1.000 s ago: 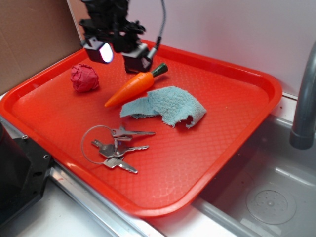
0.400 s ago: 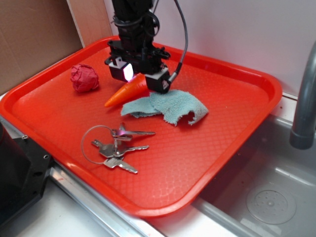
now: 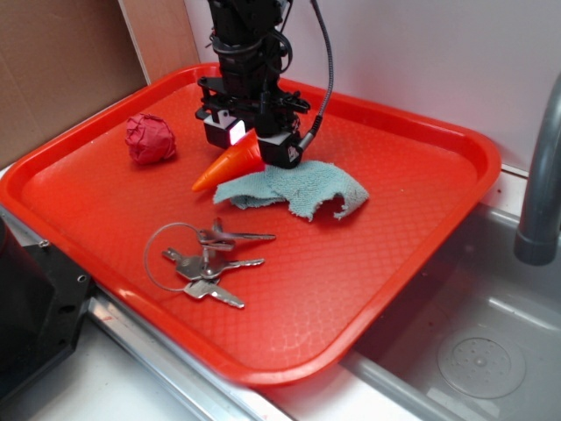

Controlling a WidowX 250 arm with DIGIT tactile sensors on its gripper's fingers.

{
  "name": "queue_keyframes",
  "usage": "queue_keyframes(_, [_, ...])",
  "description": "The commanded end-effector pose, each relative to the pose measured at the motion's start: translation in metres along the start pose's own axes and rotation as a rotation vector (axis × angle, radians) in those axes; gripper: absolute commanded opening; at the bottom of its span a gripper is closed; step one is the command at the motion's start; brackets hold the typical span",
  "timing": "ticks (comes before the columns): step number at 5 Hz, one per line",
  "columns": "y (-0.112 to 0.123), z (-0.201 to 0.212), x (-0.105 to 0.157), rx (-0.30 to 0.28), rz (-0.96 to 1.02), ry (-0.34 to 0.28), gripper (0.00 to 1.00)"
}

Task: Grab the carrot.

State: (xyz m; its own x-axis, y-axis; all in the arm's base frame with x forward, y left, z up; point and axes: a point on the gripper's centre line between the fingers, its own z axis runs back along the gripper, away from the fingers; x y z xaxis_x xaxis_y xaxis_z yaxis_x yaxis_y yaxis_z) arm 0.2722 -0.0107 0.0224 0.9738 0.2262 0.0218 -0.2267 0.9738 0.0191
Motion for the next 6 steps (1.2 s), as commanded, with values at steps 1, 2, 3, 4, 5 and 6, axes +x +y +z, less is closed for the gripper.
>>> queue_keyframes(1, [0.003, 0.085, -0.011, 0.01, 0.035, -0.063, 0.0])
queue_keyframes(2, [0.001, 0.121, -0.03, 0.009, 0.039, -0.079, 0.0])
queue_keyframes(3, [0.0, 0.143, -0.049, -0.023, 0.035, -0.07, 0.0])
queue_keyframes(4, [0.001, 0.16, -0.076, -0.062, 0.006, -0.051, 0.0])
queue_keyframes(5, [0.001, 0.16, -0.087, -0.093, -0.029, -0.047, 0.0])
queue_keyframes(6, [-0.002, 0.156, -0.086, -0.089, -0.052, -0.079, 0.0])
